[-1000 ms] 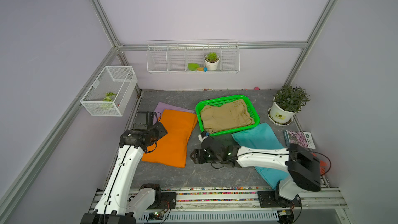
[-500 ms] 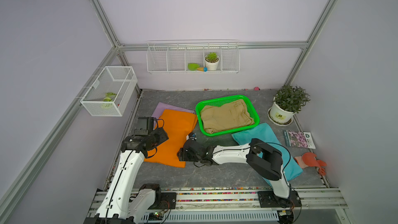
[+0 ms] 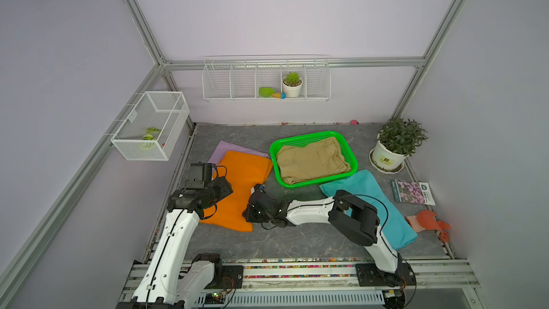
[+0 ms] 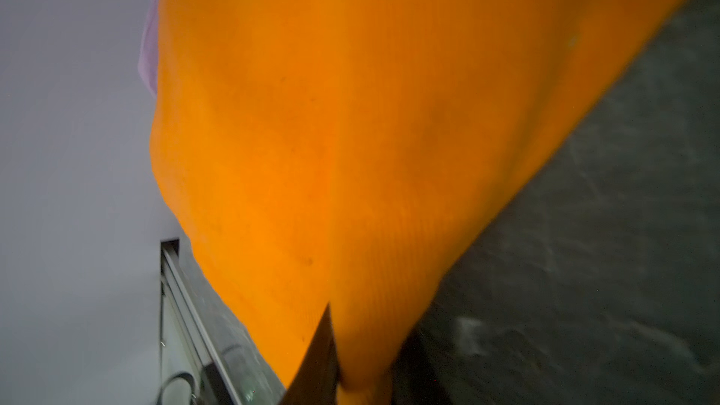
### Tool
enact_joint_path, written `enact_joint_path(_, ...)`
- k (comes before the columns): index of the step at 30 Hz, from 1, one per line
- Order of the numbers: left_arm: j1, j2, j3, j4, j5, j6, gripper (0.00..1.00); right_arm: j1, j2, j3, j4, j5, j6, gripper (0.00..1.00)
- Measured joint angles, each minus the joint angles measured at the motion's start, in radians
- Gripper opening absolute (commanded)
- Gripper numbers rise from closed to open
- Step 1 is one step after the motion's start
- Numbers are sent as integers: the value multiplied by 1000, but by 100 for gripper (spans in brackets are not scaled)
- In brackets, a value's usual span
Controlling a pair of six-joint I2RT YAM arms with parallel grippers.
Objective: Put the folded long pants in the basket
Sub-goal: Adjust the long pant at the center of the board.
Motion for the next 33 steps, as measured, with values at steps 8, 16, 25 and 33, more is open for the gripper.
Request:
enact_joint_path(8, 2, 8, -2, 10, 30, 21, 62, -46, -203, -97, -256, -130, -172, 0)
enact_joint_path(16, 6, 184, 104, 26, 112, 115, 68, -180, -443, -230, -668, -213, -466, 0)
enact_joint_path(25, 6, 535, 219, 21, 148, 153, 69, -365, -487, -336, -818, -177, -619, 3)
enact_joint_path(33, 6, 601, 145, 32, 197, 153, 70, -384, -446, -276, -870, -129, -673, 3)
